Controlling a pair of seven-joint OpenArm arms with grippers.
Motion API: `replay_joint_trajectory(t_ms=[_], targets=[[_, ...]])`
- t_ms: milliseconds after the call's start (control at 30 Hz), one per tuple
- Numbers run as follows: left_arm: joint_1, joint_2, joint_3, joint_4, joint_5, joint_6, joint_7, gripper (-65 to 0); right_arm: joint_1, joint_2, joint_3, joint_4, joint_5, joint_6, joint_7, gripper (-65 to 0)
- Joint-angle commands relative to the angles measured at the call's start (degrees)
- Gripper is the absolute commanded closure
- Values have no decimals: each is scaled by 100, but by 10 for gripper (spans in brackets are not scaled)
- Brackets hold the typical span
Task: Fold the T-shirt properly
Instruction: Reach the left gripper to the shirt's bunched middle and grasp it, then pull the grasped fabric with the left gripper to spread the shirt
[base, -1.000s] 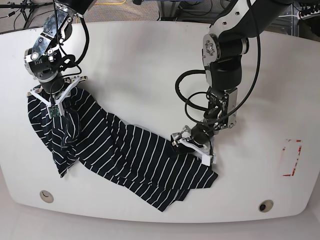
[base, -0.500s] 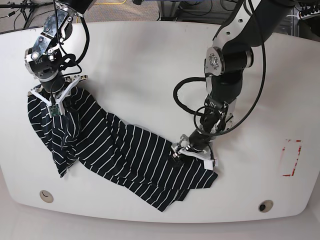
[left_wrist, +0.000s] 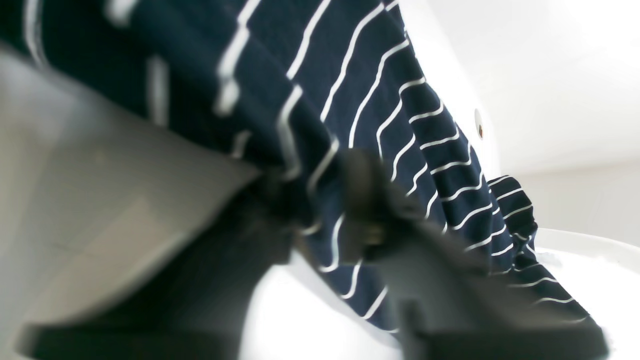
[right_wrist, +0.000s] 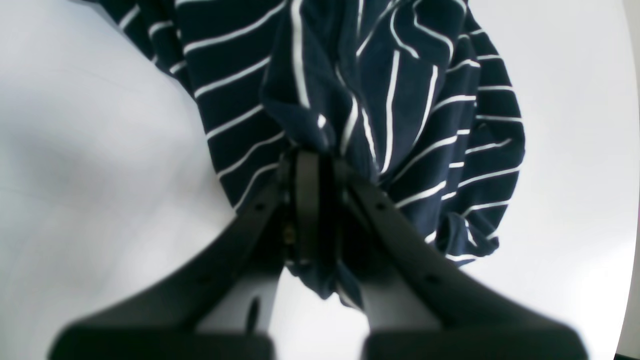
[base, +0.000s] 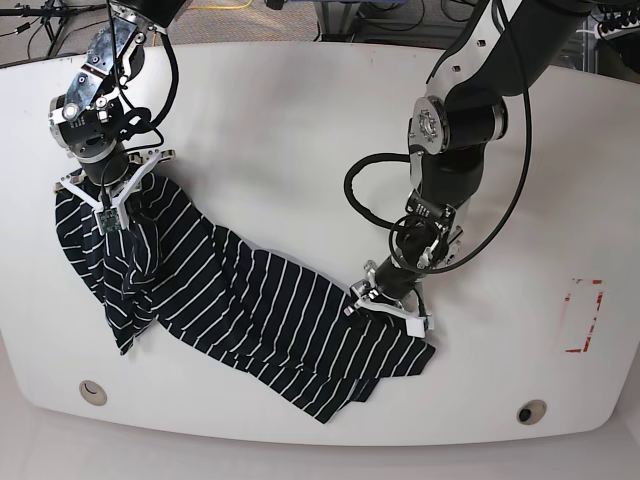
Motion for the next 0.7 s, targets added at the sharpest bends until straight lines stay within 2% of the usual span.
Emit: replay_joint_trajectory(t_ms=[0,367,467,667], targets=[[84,16,0,-105,-38,344,351,0,57,67,19,91,73,-32,119,0],[146,16,0,176,-64,379,395,0,66,50,19,91,73,-32,119,0],[330,16,0,598,-64,379,685,0,74,59,19,91,73,-32,119,0],[1033,16,0,2392,-38,388,1556,0,74,59,19,91,73,-32,119,0]])
